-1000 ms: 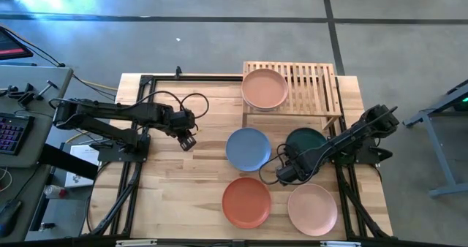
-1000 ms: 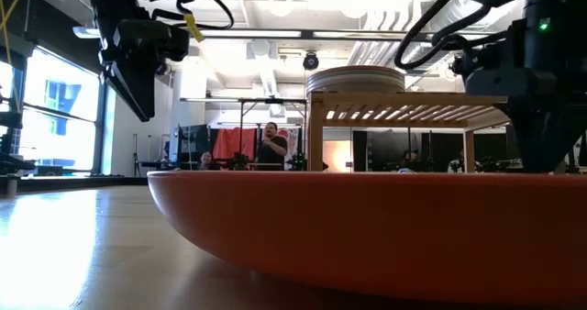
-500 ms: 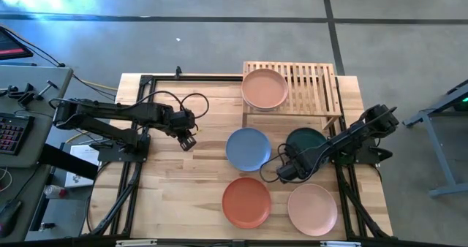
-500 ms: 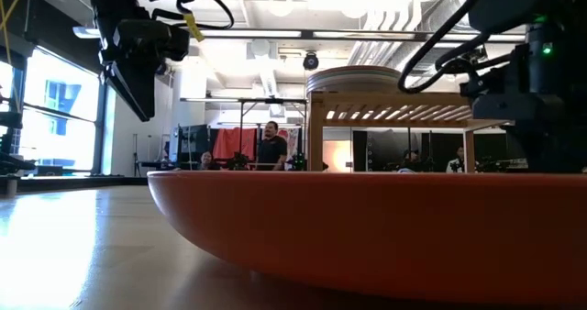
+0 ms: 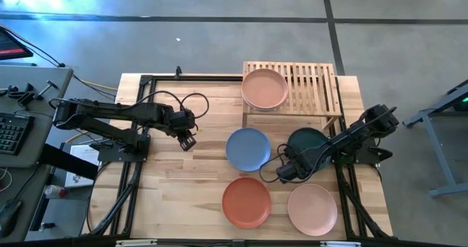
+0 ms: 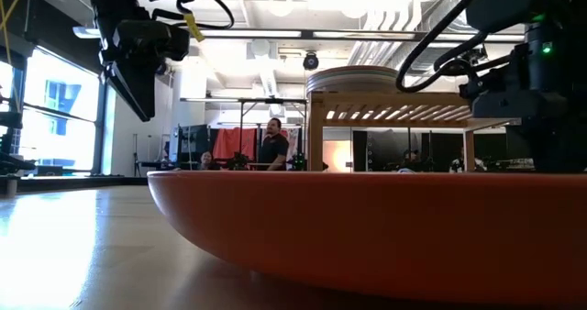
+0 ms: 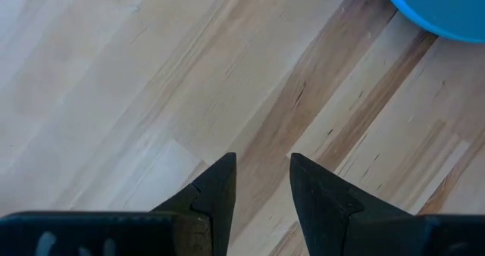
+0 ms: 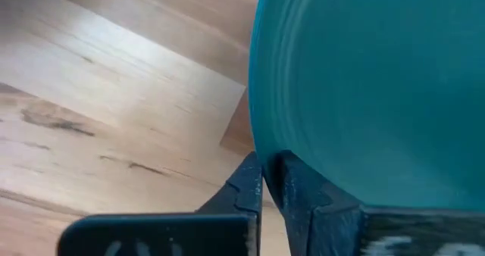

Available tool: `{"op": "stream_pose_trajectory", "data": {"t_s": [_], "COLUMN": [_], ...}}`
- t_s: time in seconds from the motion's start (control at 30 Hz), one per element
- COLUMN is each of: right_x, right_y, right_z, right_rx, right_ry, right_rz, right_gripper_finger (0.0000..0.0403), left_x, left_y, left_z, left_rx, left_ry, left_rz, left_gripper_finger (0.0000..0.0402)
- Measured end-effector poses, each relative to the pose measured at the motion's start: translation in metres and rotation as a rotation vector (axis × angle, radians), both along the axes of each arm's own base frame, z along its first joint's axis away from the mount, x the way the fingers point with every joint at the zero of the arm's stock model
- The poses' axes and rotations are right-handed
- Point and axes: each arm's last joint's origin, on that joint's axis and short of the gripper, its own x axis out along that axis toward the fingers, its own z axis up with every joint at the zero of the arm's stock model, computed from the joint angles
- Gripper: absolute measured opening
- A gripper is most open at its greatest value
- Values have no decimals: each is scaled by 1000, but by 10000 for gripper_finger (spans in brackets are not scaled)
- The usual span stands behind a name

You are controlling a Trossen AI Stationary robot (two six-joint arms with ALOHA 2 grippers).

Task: Place and stack plates onto a shelf
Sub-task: Put the green plate on the shelf

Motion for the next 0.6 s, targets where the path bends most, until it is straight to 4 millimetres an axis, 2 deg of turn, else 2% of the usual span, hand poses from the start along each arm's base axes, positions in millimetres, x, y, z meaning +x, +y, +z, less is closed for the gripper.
{"op": "stream_pose_trajectory", "data": {"t_s": [0.2,0.6], "right_x": [7,26], "right_y": [5,12], "right_z": [13,72], "right_rx": [34,-32], "right_ry": [-5,-51], "right_rz": [0,2], "right_gripper_finger": [2,1], "left_x": [0,0], "left_y": [0,0], "left_z": [0,0], "left_rx": [2,2], "left_ry": [1,1], "left_rz": [-5,-6], "left_gripper_finger": [113,113]}}
